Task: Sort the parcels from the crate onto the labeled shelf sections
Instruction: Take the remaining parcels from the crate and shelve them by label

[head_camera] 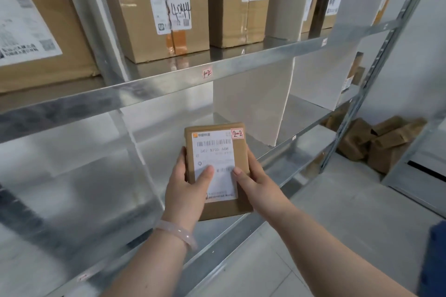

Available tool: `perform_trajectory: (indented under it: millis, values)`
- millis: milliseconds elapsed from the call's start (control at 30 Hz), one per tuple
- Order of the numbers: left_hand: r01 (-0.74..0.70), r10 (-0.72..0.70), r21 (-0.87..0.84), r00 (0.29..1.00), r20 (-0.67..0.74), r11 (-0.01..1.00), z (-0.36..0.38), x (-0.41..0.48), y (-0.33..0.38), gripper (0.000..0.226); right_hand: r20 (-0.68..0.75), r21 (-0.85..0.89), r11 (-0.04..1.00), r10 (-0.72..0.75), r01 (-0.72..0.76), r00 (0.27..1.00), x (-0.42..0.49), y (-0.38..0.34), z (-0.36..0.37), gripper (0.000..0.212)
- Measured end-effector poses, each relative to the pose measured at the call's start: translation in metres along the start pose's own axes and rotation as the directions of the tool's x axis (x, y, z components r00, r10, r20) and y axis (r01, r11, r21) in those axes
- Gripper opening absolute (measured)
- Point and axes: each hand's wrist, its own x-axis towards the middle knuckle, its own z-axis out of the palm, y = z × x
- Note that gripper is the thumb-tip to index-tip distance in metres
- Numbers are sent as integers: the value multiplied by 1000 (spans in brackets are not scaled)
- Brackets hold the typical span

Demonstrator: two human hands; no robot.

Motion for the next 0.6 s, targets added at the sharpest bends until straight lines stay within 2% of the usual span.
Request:
perform_trajectory:
  millis: [233,400,533,600]
  values:
    - [31,-32,-27,998,-60,999,5,44,-20,48,103,-18,1000,5,-3,995,65,24,7,73]
    - [64,-66,-24,990,-123,998,0,65,-34,55,214,-14,1000,6,-3,977,102,34,14,67]
    - [130,-132,-24,960,-247,991,4,79,-40,75,321,-1,1000,19,-20,947,133,36,11,65]
    - [153,-145,8,949,-280,988,7,86,-43,71,363,-13,1000,18,-15,932,149,37,10,66]
